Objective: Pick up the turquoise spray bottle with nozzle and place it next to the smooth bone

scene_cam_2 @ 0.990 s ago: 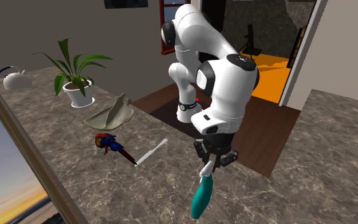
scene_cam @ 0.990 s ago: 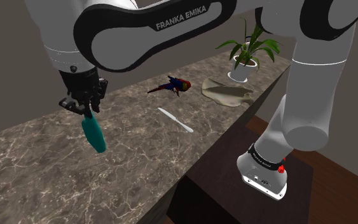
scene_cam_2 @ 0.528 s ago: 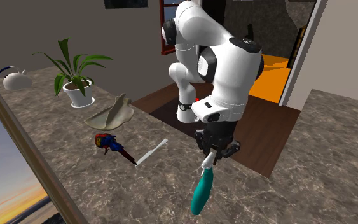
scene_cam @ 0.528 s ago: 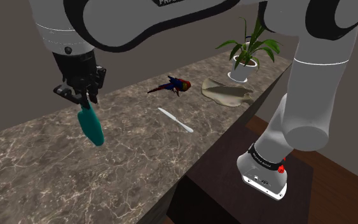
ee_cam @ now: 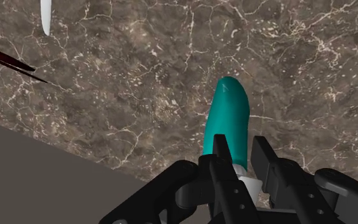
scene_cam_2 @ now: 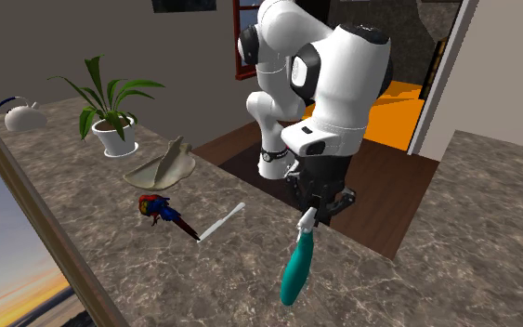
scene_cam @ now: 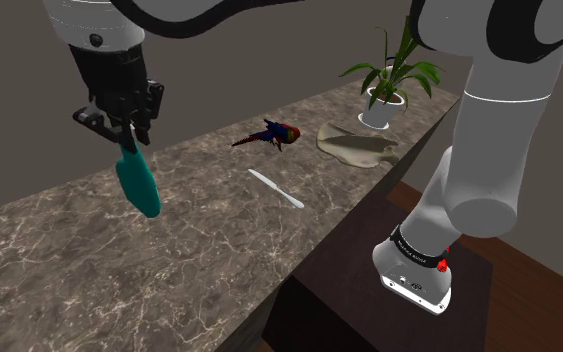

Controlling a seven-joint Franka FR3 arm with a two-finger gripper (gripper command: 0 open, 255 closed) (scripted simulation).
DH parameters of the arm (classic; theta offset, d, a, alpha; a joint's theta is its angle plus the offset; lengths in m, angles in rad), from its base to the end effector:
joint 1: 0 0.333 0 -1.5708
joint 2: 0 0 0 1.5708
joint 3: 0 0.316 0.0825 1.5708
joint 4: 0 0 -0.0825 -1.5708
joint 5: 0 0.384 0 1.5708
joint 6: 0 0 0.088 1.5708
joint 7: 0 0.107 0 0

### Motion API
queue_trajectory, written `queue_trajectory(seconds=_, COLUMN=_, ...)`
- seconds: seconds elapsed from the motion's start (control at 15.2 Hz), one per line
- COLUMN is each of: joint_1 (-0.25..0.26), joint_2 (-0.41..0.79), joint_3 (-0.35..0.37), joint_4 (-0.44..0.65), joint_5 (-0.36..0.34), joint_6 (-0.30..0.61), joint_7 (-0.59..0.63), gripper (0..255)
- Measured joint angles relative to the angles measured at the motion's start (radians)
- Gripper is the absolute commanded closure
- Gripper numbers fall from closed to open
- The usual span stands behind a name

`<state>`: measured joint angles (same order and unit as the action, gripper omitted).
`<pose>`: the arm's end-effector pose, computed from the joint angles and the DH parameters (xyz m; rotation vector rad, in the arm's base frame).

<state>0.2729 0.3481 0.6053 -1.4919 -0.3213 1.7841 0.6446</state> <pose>0.4759 0.4489 0.5013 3.0293 0.4145 0.1334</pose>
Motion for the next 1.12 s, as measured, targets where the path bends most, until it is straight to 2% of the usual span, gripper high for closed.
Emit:
queue_trajectory(seconds=1.06, joint_1=0.044, joint_2=0.026, joint_3=0.005, joint_4=0.253, joint_5=-0.008, joint_6=-0.225, joint_7=-0.03, gripper=255)
queue_trajectory(seconds=1.12, joint_1=0.03, joint_2=0.012, joint_3=0.004, joint_4=0.239, joint_5=-0.001, joint_6=-0.222, joint_7=-0.041, gripper=255)
